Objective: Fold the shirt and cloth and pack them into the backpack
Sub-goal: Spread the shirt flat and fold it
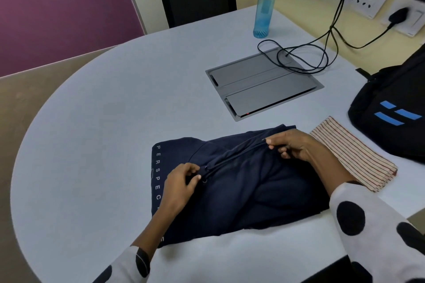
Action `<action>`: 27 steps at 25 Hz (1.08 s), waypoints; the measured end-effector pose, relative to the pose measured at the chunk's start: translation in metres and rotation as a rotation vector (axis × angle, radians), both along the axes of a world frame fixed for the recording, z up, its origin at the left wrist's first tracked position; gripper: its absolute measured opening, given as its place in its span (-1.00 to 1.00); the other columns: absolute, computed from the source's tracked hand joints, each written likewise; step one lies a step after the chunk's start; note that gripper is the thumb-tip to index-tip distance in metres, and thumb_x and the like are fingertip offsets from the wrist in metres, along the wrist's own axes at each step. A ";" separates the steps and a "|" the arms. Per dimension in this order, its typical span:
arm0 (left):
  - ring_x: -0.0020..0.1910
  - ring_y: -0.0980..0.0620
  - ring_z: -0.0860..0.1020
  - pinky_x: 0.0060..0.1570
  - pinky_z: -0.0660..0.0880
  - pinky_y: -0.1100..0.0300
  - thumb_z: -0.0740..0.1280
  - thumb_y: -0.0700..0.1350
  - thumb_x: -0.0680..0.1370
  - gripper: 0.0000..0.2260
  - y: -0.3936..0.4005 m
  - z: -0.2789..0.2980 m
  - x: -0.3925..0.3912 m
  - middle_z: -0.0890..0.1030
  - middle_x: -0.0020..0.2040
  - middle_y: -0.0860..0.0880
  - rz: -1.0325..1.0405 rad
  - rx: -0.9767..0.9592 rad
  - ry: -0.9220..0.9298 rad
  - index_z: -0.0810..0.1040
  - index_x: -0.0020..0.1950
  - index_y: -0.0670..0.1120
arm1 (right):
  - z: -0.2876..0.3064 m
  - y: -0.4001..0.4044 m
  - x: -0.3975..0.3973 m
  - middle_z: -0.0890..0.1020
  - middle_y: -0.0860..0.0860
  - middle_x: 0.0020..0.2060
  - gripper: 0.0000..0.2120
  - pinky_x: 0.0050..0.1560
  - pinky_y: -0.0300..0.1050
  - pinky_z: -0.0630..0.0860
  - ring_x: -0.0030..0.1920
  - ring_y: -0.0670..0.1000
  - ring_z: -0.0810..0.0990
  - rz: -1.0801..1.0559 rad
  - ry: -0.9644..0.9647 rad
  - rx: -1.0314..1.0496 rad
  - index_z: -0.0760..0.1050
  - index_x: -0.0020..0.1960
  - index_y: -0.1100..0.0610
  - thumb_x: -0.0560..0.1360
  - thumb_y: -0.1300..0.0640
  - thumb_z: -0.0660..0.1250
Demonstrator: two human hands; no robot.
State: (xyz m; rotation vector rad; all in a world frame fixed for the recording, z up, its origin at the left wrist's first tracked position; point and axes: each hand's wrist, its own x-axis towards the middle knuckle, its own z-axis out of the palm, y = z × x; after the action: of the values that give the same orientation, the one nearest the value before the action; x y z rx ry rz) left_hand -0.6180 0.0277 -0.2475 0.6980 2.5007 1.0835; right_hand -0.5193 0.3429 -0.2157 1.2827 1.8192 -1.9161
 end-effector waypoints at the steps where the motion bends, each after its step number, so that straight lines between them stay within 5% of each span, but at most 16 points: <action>1: -0.03 0.13 0.55 0.04 0.51 0.15 0.42 -0.15 0.48 -0.88 -0.004 -0.005 -0.003 0.59 -0.05 0.13 -0.041 -0.044 0.026 0.61 0.00 0.00 | -0.001 0.005 -0.001 0.60 0.05 -0.31 -0.90 -0.53 -0.33 0.36 -0.49 -0.14 0.33 -0.018 -0.006 0.025 0.65 -0.04 0.21 0.45 0.25 0.42; 6: 0.00 0.04 0.51 0.05 0.47 0.14 0.40 -0.15 0.51 -0.88 -0.009 -0.019 -0.009 0.58 -0.01 0.07 -0.111 -0.136 0.113 0.63 0.03 -0.04 | -0.025 0.014 -0.003 0.63 0.08 -0.25 -0.84 -0.38 -0.30 0.53 -0.33 -0.04 0.51 -0.162 -0.009 0.321 0.63 0.02 0.28 0.46 0.35 0.38; 9: -0.05 -0.03 0.48 0.00 0.50 0.00 0.32 -0.06 0.54 -0.84 -0.005 -0.020 -0.010 0.55 -0.01 0.00 -0.147 -0.169 0.368 0.60 0.06 -0.06 | -0.041 -0.017 0.005 0.58 0.17 0.11 -0.76 0.15 0.00 0.46 0.11 0.16 0.52 -0.044 -0.045 0.974 0.57 0.17 0.21 0.53 0.18 0.30; 11: 0.14 -0.07 0.46 0.15 0.43 0.01 0.18 0.17 0.55 -0.59 0.004 -0.020 -0.004 0.49 0.20 -0.04 -0.250 -0.187 0.505 0.51 0.26 -0.04 | -0.060 -0.067 0.014 0.46 0.19 0.30 -0.62 0.30 0.15 0.30 0.30 0.21 0.41 0.194 0.062 1.249 0.48 0.30 0.13 0.56 -0.03 0.21; 13: 0.49 -0.03 0.17 0.41 0.13 -0.07 0.07 0.39 0.50 -0.28 0.013 -0.027 0.005 0.22 0.51 -0.05 -0.401 -0.257 0.502 0.23 0.51 -0.04 | -0.084 -0.120 0.025 0.30 0.13 0.46 -0.43 0.40 0.25 0.10 0.46 0.16 0.25 0.478 0.119 1.298 0.33 0.44 0.02 0.54 -0.26 0.06; 15: 0.55 0.02 -0.12 0.47 -0.16 -0.14 0.03 0.54 0.39 -0.05 0.013 -0.041 0.010 -0.07 0.57 -0.04 -0.494 -0.373 0.492 -0.01 0.57 -0.07 | -0.104 -0.145 0.038 0.13 0.08 0.53 -0.29 0.39 0.33 0.01 0.52 0.12 0.12 0.687 0.086 1.367 0.16 0.52 -0.01 0.51 -0.39 -0.06; 22: 0.54 0.01 -0.04 0.44 -0.10 -0.16 0.01 0.58 0.35 0.07 -0.002 -0.062 0.016 0.04 0.57 -0.10 -0.482 -0.546 0.478 0.02 0.55 -0.21 | -0.099 -0.070 0.086 0.05 0.08 0.55 -0.04 0.39 0.45 -0.19 0.54 0.09 0.02 0.640 -0.315 1.357 0.01 0.56 0.08 0.39 -0.55 -0.12; 27: 0.55 -0.02 -0.05 0.46 -0.12 -0.03 -0.06 0.48 0.48 -0.09 -0.010 -0.061 0.022 -0.03 0.57 -0.09 -0.429 -0.487 0.471 -0.08 0.55 -0.19 | -0.093 -0.036 0.057 0.05 0.04 0.55 -0.11 0.39 0.45 -0.17 0.54 0.07 0.02 0.727 -0.309 1.347 -0.04 0.56 0.06 0.43 -0.49 -0.31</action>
State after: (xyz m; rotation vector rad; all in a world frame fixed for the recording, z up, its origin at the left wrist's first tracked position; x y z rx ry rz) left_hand -0.5957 0.0177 -0.3085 1.3611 2.6328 0.1540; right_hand -0.4626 0.3070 -0.3092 0.7626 2.8252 0.0215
